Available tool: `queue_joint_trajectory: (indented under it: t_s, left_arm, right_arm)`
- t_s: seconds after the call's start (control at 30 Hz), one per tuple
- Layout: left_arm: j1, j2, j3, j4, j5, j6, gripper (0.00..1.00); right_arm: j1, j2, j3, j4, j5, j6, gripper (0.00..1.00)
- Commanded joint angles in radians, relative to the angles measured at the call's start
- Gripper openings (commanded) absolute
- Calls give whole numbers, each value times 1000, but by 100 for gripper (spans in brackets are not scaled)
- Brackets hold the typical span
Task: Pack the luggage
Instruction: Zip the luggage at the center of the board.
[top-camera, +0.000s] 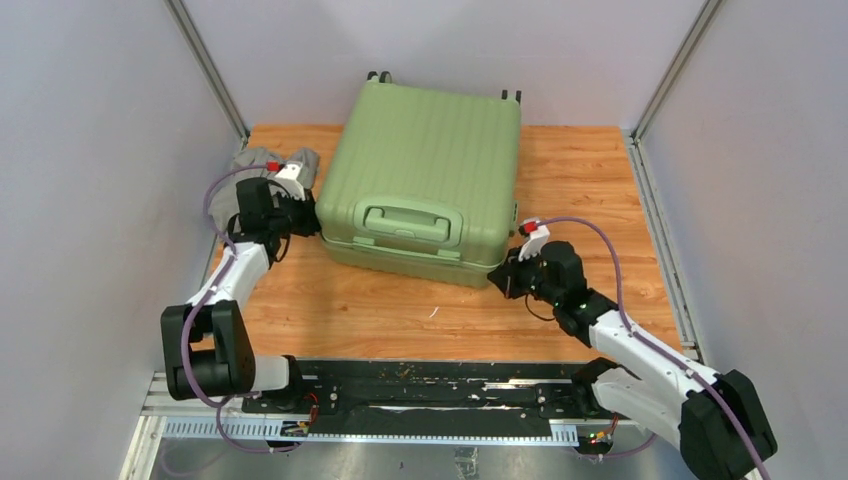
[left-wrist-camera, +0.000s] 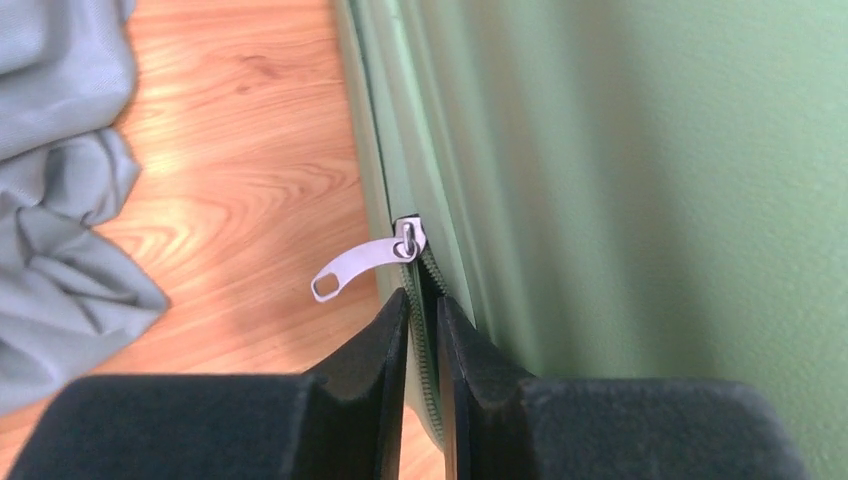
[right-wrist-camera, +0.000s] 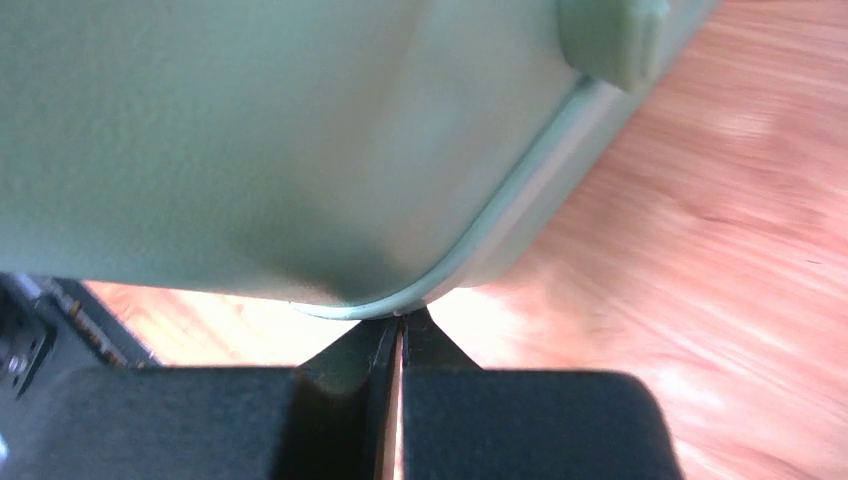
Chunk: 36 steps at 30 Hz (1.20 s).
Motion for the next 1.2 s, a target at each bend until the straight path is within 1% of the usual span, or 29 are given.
queue_joint_trajectory:
  t_s: [0.0, 0.07, 0.13, 0.17, 0.2, 0.23, 0.27, 0.33, 0.4, 0.47, 0.53, 0.6, 0.67, 0.73, 0.8, 0.93, 1.07, 1.17]
  left_arm:
    - [-106, -76, 35, -295, 269, 136, 20]
    - [-72, -97, 114, -498, 269, 347, 24]
    - [-4, -116, 181, -682, 280, 497, 29]
    - [34, -118, 214, -731, 288, 562, 32]
    - [64, -118, 256, -814, 288, 642, 35]
    - [87, -115, 298, -932, 284, 731, 37]
    - [95, -115, 337, -1013, 261, 819, 38]
    - [95, -139, 385, -1099, 212, 927, 40]
    - [94, -184, 398, -1123, 199, 982, 42]
    - [36, -226, 409, -1168, 180, 1056, 45]
    - [-95, -273, 394, -1173, 100, 1083, 47]
    - [-258, -310, 372, -1171, 47, 1092, 49]
    - [-387, -302, 380, -1165, 1, 1087, 51]
    - [-480, -245, 433, -1157, -50, 1066, 52]
    - [-542, -171, 498, -1117, -112, 1039, 52]
    - [-646, -77, 613, -1014, -220, 991, 51]
    - [-716, 13, 664, -1008, -285, 990, 51]
    - [-736, 77, 690, -1001, -319, 967, 50]
  right_arm:
    - [-115, 33, 123, 81, -95, 3, 0]
    - [-118, 43, 132, 85, -102, -3, 0]
    - [-118, 64, 133, 101, -106, -5, 0]
    - [-122, 81, 135, 104, -98, -6, 0]
    - [-131, 98, 140, 113, -98, -6, 0]
    - [-143, 118, 149, 129, -103, -4, 0]
    - [-155, 138, 158, 143, -108, -2, 0]
    - [-185, 187, 187, 156, -122, -2, 0]
    - [-210, 217, 211, 169, -138, 0, 0]
    - [-221, 240, 229, 176, -153, 1, 0]
    - [-222, 258, 241, 179, -165, -1, 0]
    - [-222, 273, 245, 178, -170, 0, 0]
    - [-222, 276, 234, 193, -171, 6, 0]
    - [-222, 271, 215, 209, -174, 14, 0]
    - [-221, 265, 197, 226, -180, 20, 0]
    - [-220, 255, 177, 236, -185, 26, 0]
    - [-221, 245, 165, 235, -189, 28, 0]
    - [-220, 236, 162, 232, -195, 29, 0]
